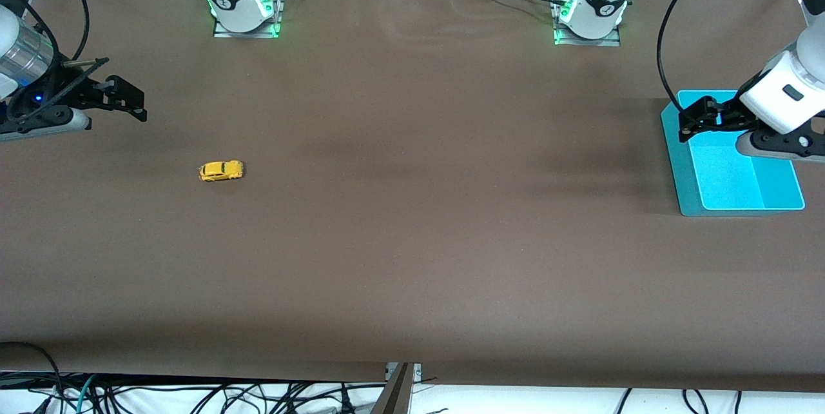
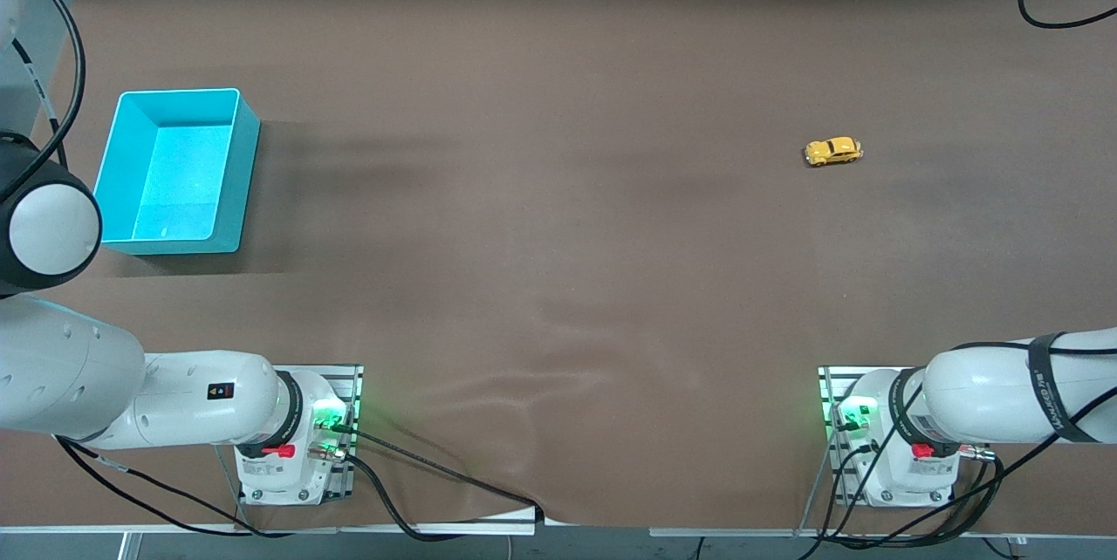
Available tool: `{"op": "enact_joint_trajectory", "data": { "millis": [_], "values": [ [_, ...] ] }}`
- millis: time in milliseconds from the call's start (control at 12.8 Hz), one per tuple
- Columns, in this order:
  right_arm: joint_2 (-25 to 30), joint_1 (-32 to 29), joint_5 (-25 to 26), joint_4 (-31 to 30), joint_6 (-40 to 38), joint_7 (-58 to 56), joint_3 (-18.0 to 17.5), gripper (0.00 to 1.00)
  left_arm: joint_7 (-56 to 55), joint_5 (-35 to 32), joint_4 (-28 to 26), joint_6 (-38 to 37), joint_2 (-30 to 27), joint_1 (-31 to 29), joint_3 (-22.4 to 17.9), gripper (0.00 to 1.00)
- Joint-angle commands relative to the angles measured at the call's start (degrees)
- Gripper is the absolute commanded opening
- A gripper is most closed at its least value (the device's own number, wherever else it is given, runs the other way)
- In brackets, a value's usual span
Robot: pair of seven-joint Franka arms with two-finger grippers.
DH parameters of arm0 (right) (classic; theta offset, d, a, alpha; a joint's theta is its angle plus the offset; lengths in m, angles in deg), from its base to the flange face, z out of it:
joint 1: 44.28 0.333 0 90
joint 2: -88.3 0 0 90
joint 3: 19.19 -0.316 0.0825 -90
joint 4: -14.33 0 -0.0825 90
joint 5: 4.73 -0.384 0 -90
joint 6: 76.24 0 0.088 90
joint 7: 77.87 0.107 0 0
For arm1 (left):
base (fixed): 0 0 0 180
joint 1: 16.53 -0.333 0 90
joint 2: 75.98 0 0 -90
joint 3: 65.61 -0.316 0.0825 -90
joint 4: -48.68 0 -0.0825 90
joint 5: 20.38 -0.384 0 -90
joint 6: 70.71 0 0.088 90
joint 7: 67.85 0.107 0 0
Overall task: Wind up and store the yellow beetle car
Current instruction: 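Move the right gripper toward the yellow beetle car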
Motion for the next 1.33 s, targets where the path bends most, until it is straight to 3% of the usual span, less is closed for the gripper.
{"op": "enact_joint_trajectory", "data": {
  "millis": [0, 1255],
  "values": [
    [0.04, 0.54, -0.39, 1.37, -2.07, 0.94, 0.55, 1.00, -0.48, -0.80, -0.20, -0.13, -1.45, -0.14, -0.08, 1.00],
    [-1.01, 0.54, -0.31, 1.55, -1.37, 0.07, 0.47, 1.00, -0.48, -0.45, 0.06, -0.84, -1.46, 0.39, 0.36, 1.00]
  ]
}}
